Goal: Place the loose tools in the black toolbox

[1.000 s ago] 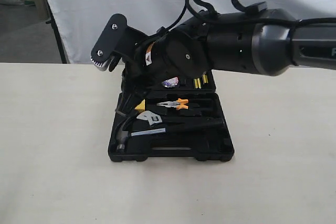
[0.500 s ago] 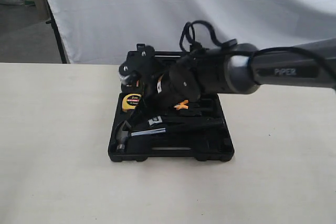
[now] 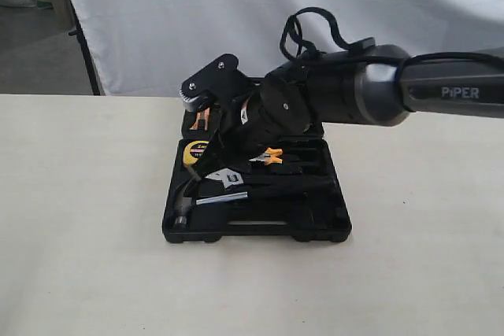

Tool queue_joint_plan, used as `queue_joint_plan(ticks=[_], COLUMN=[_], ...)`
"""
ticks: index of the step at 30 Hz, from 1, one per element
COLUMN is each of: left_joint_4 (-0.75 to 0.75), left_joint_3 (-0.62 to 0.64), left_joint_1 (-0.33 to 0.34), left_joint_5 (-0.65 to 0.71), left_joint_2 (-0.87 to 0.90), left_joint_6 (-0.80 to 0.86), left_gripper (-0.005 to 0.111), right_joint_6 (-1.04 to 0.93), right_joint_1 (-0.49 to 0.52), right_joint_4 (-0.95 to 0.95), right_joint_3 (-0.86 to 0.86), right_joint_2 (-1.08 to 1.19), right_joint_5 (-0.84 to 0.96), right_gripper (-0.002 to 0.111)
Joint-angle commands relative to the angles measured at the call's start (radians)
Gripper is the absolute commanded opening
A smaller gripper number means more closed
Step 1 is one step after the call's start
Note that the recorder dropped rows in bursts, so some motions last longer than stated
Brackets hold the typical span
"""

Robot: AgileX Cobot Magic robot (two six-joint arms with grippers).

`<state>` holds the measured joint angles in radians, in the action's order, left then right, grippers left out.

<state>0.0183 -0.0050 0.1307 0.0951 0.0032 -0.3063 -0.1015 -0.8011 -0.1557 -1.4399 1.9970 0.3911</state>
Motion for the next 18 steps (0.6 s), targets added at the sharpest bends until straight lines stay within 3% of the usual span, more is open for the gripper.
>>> queue_joint_plan(ticks=[1,9,18], left_joint_4=[0.004,0.004,0.004], left_joint_3=[-0.003,-0.003,-0.003], left_joint_1=[0.025,0.025,0.025], left_joint_5=[-0.007,-0.007,-0.007], left_joint_2=[-0.003,-0.003,-0.003], left_joint_6=[-0.005,-0.005,-0.005], left_gripper=[0.001,0.001,0.001], right_joint_6=[0.012,0.005,-0.016], right_joint_1=[-0.006,-0.017,-0.017], right_joint_4=[0.049,0.067,0.08], right_joint_3=[0.0,0.023,0.023], right_joint_2=[-0.016,0.221,0.043], right_joint_5=[-0.038,0.055,0.086], right_gripper=[0.0,0.0,0.0])
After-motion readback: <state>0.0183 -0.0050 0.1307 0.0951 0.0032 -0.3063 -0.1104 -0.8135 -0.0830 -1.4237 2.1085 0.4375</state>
